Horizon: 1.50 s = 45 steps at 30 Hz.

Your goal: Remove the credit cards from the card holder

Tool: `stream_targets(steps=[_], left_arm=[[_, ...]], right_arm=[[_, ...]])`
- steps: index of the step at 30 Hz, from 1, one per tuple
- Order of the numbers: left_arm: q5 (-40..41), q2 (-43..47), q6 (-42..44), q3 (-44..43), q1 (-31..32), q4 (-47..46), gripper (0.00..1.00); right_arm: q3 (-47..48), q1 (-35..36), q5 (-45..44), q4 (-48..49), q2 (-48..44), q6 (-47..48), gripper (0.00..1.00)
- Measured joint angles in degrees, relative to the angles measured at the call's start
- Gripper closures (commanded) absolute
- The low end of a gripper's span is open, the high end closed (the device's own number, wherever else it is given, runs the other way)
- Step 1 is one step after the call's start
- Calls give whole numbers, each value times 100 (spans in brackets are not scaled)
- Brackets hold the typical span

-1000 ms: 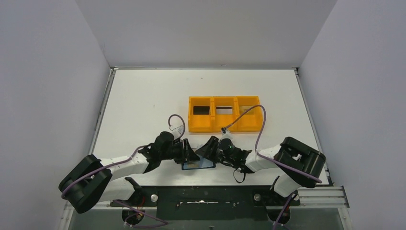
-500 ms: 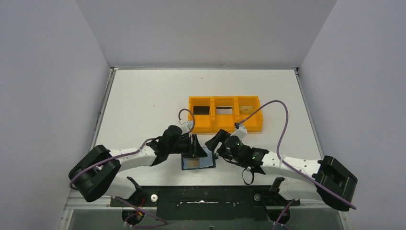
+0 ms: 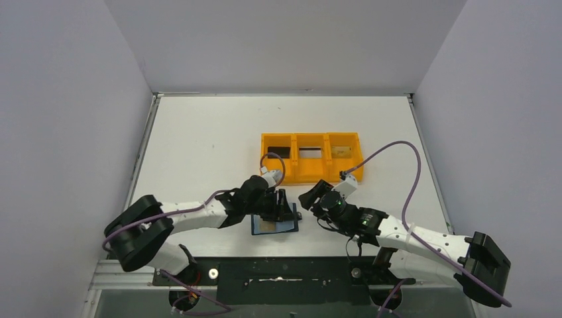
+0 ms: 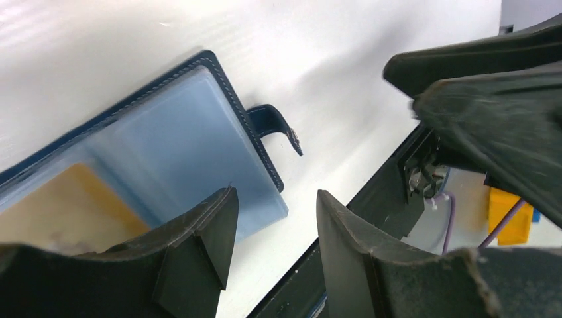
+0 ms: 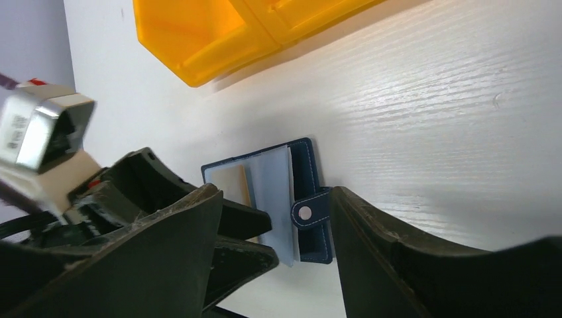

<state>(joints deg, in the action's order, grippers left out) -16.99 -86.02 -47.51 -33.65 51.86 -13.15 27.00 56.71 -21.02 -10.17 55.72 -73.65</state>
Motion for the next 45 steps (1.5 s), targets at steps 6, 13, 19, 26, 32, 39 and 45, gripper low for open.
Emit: stream_targets(steps=[6, 13, 19, 26, 32, 39, 45], left_arm=[[1139, 1628, 11, 70, -72, 1056, 54], [2594, 3270, -431, 393, -708, 2651, 53], [3473, 4629, -905, 822, -1180, 3987, 51], [4140, 5283, -1104, 811, -1241, 4760, 51], [4225, 5285, -1086, 776, -1259, 4953, 51], [4203, 5285, -1080, 750, -1261, 4951, 51], [4159, 5287, -1080, 750, -1261, 4946, 51]], right_arm=[[103, 15, 245, 247, 343, 343, 48], [1113, 387, 442, 400, 1526, 826, 44], [2378, 752, 369, -166, 3014, 1027, 44], [3556, 1132, 267, -1034, 4398, 1329, 48], [4109, 1237, 170, -1620, 4986, 1405, 52], [4312, 1274, 42, -1978, 5180, 1399, 56], [4439, 1276, -44, -2035, 5287, 1375, 78]])
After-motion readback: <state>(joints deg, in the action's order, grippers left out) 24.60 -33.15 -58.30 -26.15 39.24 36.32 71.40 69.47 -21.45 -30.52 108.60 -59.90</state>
